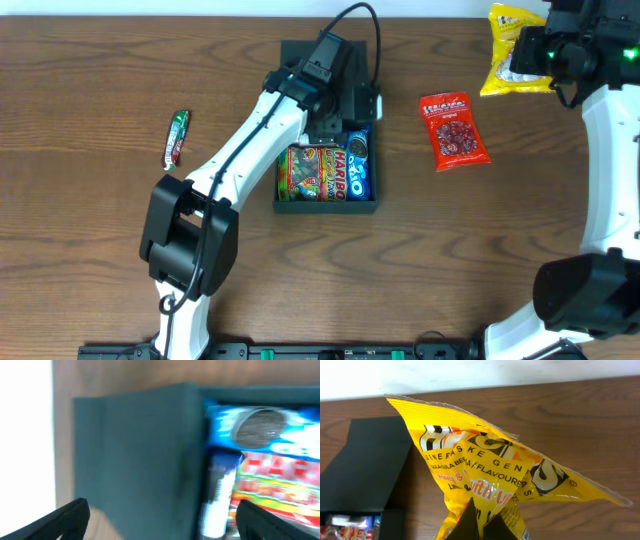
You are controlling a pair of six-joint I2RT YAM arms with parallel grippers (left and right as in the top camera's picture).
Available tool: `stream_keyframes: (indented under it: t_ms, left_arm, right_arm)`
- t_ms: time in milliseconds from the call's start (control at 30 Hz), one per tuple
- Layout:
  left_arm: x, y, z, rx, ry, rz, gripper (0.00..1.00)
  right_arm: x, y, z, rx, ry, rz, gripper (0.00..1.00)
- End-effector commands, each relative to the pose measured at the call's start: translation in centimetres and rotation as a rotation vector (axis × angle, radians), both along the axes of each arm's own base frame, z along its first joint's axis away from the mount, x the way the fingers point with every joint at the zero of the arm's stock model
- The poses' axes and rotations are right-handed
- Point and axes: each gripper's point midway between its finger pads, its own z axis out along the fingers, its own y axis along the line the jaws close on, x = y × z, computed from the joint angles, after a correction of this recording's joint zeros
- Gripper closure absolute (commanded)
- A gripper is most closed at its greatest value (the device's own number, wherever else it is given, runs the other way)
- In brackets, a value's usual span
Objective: Pack container
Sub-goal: 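Lower the dark blue bar into the box with left gripper, then carry the yellow Hacks bag into the box with right gripper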
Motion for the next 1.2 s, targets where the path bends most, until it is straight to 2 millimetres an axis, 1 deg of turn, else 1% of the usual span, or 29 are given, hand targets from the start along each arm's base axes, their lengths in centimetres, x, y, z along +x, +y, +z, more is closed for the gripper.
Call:
stream_keyframes:
  t_ms: [0, 33, 100, 167, 233, 267, 333, 367, 433, 467, 500, 567, 600, 633, 700, 867, 967, 1033, 1167]
  left_arm:
    - [3.1, 3.4, 1.7, 0.012, -0.106, 0.278, 0.05]
    - [3.7, 3.9, 2.5, 0.002, -0.141, 0.332, 0.05]
    - [5.1, 5.2, 5.3, -0.058, -0.243, 0.49, 0.05]
    - [5.9, 6.5, 8.4, -0.149, -0.314, 0.617, 0.05]
    - [6.2, 8.0, 11.2, -0.259, -0.347, 0.717, 0.05]
    - [6.3, 9.3, 12.7, -0.327, -0.361, 0.784, 0.05]
    - [6.5, 12.3, 15.0, -0.438, -0.378, 0.911, 0.05]
    - [6.5, 15.2, 16.4, -0.52, -0.388, 1.021, 0.05]
    - [6.4, 20.3, 17.6, -0.608, -0.396, 1.182, 0.05]
    - [6.2, 22.0, 17.8, -0.626, -0.395, 1.231, 0.05]
    - [6.0, 24.3, 17.8, -0.643, -0.39, 1.295, 0.05]
    - [5.5, 27.0, 17.2, -0.639, -0.365, 1.353, 0.05]
    - [5.2, 28.2, 16.7, -0.631, -0.346, 1.374, 0.05]
    - [5.0, 28.9, 16.4, -0.622, -0.336, 1.389, 0.05]
    - [4.7, 29.6, 16.0, -0.61, -0.319, 1.404, 0.05]
    - [4.6, 29.9, 15.8, -0.606, -0.315, 1.412, 0.05]
    - [4.6, 29.9, 15.8, -0.623, -0.312, 1.428, 0.05]
    - [4.6, 29.9, 15.8, -0.64, -0.308, 1.441, 0.05]
    - [4.6, 29.4, 15.6, -0.652, -0.28, 1.424, 0.05]
  right_arm:
    - [-0.2, 0.5, 1.7, 0.04, -0.04, 0.017, 0.99]
    - [-0.3, 0.6, 1.7, 0.042, -0.039, 0.025, 0.99]
    - [-0.5, 1.1, 1.5, 0.051, -0.026, 0.046, 0.99]
    - [-0.9, 2.1, 1.2, 0.07, -0.006, 0.074, 0.99]
    - [-1.3, 3.6, 0.9, 0.089, 0.017, 0.108, 0.99]
    - [-1.6, 4.6, 0.7, 0.097, 0.031, 0.131, 0.99]
    - [-2.1, 6.5, 0.4, 0.105, 0.055, 0.17, 0.99]
    - [-2.5, 8.4, 0.1, 0.118, 0.077, 0.195, 0.99]
    - [-3.1, 11.5, -0.5, 0.151, 0.114, 0.223, 0.99]
    - [-3.4, 13.0, -0.8, 0.167, 0.131, 0.236, 0.99]
    - [-3.8, 14.9, -1.4, 0.181, 0.149, 0.257, 0.99]
    - [-4.6, 18.1, -2.9, 0.206, 0.189, 0.288, 0.99]
    - [-5.2, 20.1, -4.2, 0.237, 0.226, 0.283, 0.99]
    - [-5.7, 21.4, -5.1, 0.26, 0.251, 0.275, 0.99]
    - [-6.4, 23.6, -6.7, 0.298, 0.283, 0.263, 0.99]
    - [-7.7, 28.4, -9.7, 0.379, 0.313, 0.247, 0.98]
    - [-8.4, 30.0, -12.0, 0.399, 0.341, 0.197, 0.98]
    - [-9.0, 31.2, -13.4, 0.4, 0.367, 0.2, 0.98]
    - [-9.8, 32.6, -16.1, 0.341, 0.404, 0.207, 0.99]
